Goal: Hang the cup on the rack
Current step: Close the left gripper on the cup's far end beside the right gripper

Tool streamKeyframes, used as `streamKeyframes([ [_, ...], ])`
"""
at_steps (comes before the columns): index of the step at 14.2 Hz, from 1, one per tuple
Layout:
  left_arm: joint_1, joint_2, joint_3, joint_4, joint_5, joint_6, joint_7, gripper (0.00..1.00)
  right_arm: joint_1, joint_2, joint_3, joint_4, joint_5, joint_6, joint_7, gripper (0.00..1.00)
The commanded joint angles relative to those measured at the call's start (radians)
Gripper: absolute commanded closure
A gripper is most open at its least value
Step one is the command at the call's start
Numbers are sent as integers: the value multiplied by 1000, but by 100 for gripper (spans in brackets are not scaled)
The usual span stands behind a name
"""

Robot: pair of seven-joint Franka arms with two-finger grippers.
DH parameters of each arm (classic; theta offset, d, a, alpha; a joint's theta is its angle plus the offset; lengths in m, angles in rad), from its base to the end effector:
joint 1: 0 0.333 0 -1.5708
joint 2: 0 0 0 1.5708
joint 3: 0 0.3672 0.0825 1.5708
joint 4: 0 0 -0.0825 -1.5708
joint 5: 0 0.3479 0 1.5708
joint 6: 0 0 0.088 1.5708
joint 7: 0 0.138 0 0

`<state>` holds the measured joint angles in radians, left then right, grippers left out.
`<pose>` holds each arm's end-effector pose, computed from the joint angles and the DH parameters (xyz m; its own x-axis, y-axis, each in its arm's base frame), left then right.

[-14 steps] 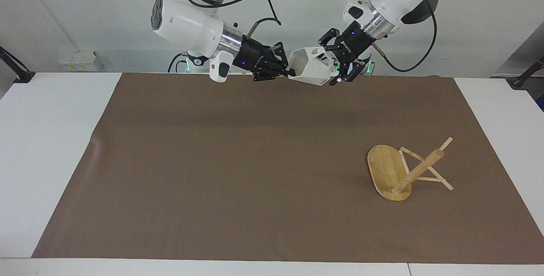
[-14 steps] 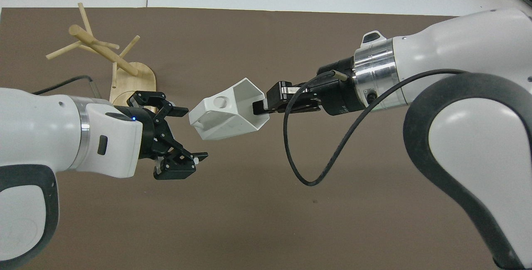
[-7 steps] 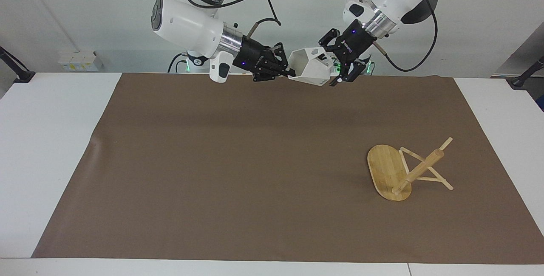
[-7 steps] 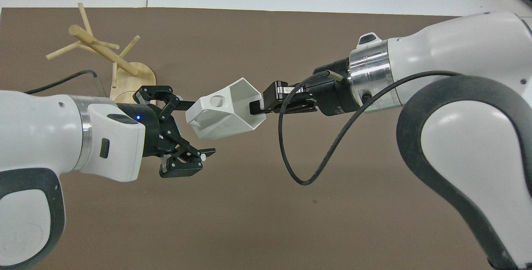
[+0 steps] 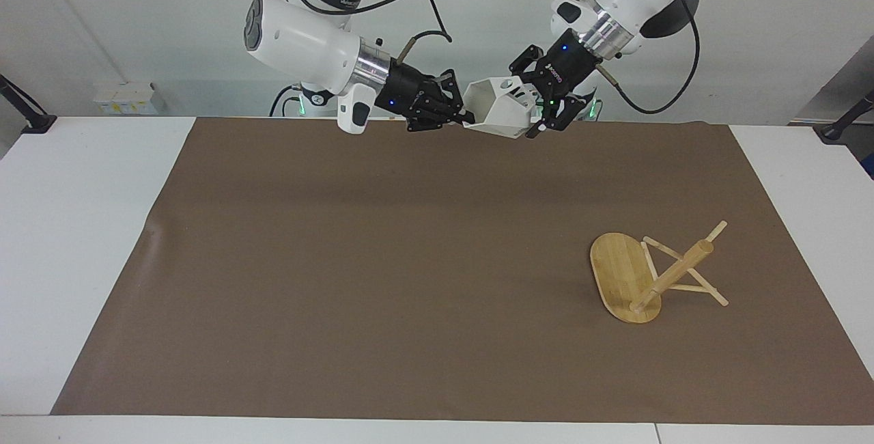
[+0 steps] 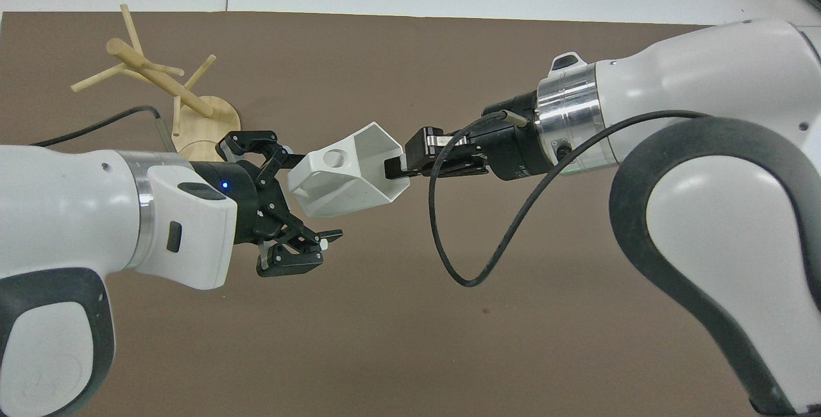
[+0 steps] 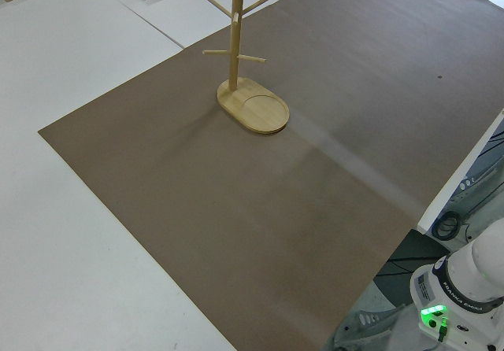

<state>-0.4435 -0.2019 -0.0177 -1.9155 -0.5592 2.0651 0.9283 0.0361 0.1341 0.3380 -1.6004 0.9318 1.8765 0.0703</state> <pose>0.4242 -0.2591 0.6540 0.3169 -0.7490 0.5820 -0.9410 -0.3252 0.0938 0.5323 0.2834 0.6362 0.9956 0.0856 -0.0393 0.0172 -0.5752 -0.8178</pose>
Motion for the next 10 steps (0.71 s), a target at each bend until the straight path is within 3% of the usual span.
streamKeyframes([
  [1,-24,-8,2,-8,-16,18,17,0,-16,-5,15,-9,15,-7,17,100],
  [2,-24,-8,-1,-10,-14,18,17,0,-16,-5,15,-9,15,-8,17,100],
  [3,-26,-2,-13,0,2,24,18,12,-16,-5,15,-9,15,-8,17,100],
  [4,-24,-4,-33,-3,48,42,14,46,-16,-5,15,-7,15,-7,17,100],
  [5,-26,-5,-39,-7,109,46,8,86,-16,-5,15,-9,15,-8,17,100],
  [6,-26,-5,-39,-8,133,47,9,100,-16,-5,15,-7,15,-7,17,100],
  [10,-15,-5,-39,-8,134,47,6,100,-16,-5,15,-7,15,-7,17,100],
])
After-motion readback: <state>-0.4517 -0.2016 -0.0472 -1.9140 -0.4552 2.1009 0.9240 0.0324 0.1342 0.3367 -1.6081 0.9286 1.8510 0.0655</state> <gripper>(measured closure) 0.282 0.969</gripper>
